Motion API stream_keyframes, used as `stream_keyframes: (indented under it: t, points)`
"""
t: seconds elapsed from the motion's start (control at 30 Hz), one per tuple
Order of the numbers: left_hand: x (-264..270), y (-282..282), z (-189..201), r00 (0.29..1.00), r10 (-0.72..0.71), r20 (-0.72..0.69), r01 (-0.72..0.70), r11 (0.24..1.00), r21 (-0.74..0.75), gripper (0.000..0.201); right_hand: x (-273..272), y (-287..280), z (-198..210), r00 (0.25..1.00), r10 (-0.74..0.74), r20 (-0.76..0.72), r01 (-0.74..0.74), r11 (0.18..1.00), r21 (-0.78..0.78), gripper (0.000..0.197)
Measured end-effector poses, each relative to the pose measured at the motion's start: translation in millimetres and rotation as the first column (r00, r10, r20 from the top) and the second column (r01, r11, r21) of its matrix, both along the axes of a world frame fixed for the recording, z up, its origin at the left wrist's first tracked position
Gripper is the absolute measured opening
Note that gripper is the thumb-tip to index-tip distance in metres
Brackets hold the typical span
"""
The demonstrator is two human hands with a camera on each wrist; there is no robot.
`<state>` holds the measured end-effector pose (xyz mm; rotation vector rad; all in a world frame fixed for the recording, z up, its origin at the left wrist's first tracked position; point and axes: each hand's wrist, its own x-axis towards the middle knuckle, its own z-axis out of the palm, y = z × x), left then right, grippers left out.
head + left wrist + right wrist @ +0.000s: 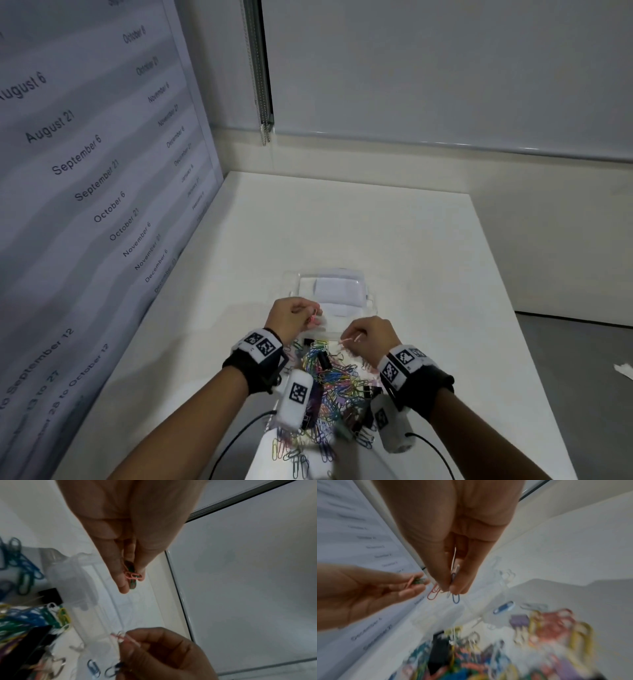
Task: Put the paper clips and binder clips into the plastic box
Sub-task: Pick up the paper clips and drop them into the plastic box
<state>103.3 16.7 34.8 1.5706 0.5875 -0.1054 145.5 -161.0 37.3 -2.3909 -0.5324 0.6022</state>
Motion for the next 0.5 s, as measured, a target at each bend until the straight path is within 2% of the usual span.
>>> stream_keyframes:
  t: [0.1, 0.2, 0.27, 0.33, 0.43, 0.5]
  points:
    - [14.2, 0.4, -3.6, 0.999, 0.006, -0.049, -0.003, 0.999, 0.054, 0.025, 15.3, 8.6, 10.2, 0.992, -0.121, 0.036, 0.116, 0.988, 0.104, 0.007]
    - [13.1, -1.4, -2.1, 0.989, -0.109, -0.102, 0.117, 0.990, 0.072, 0.031, 24.9, 14.8, 12.3, 0.971, -0.237, 0.031, 0.228, 0.957, 0.181, 0.013]
    - [6.1, -3.4, 2.2, 0.990, -0.125, -0.062, 0.129, 0.989, 0.067, 0.032, 24.4, 15.3, 11.1, 0.972, -0.235, 0.003, 0.231, 0.959, 0.167, 0.021]
    - [-3.6, -5.8, 4.8, 0.992, -0.130, 0.000, 0.128, 0.977, 0.169, 0.030, 20.1, 13.9, 8.6, 0.980, -0.197, 0.012, 0.193, 0.970, 0.147, 0.027]
    - [-21.1, -9.6, 0.3, 0.970, -0.239, 0.032, 0.210, 0.902, 0.376, 0.021, 8.3, 10.6, 4.2, 0.985, -0.167, 0.047, 0.159, 0.977, 0.140, 0.025]
    - [-29.2, -14.6, -8.1, 0.932, -0.357, -0.055, 0.331, 0.784, 0.524, 0.019, -0.5, 6.9, -2.4, 0.989, -0.130, 0.077, 0.122, 0.987, 0.103, 0.024]
